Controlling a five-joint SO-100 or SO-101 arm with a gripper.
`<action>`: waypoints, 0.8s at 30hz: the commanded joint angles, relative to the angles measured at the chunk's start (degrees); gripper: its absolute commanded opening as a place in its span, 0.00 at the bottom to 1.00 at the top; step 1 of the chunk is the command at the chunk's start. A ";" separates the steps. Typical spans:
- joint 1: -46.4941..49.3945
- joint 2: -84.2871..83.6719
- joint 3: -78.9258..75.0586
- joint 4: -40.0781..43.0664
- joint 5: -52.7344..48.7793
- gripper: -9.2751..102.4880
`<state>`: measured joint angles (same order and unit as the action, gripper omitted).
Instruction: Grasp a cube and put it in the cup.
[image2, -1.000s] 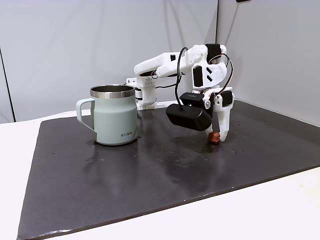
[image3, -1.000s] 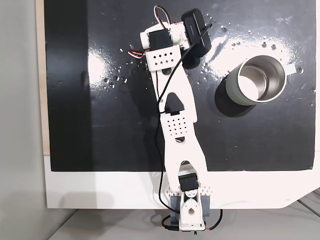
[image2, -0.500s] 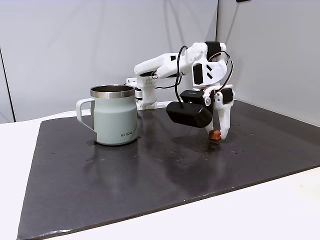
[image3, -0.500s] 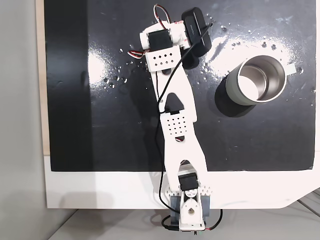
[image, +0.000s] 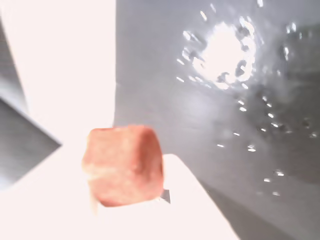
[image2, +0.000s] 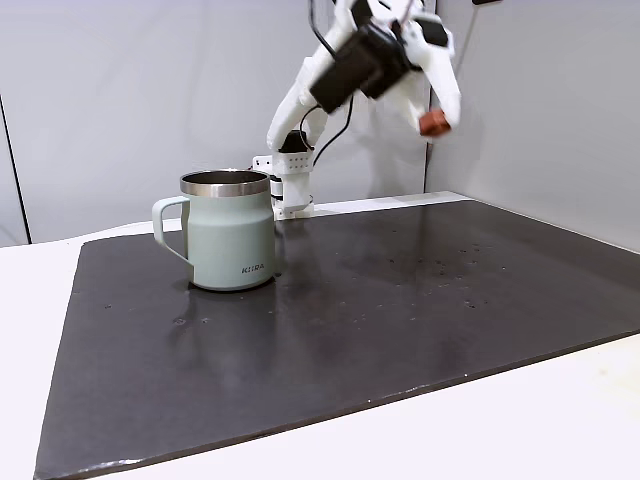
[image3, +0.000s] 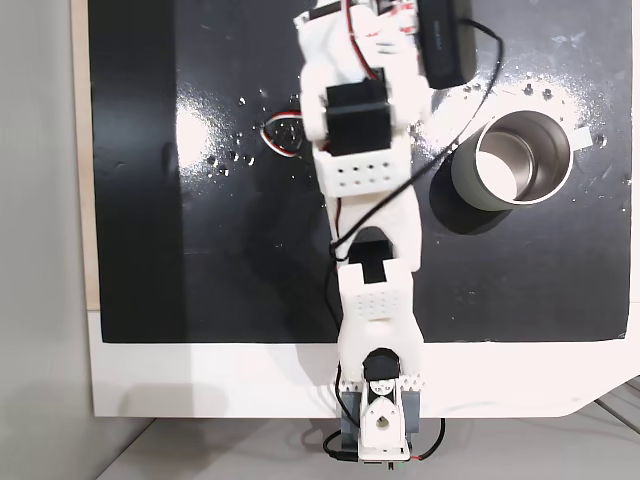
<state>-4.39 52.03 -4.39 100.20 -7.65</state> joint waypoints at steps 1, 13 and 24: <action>6.68 10.37 0.97 0.18 0.88 0.09; 29.27 19.16 9.32 2.64 1.49 0.09; 37.35 24.52 32.70 2.99 -4.04 0.08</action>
<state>30.76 71.72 25.14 102.74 -9.76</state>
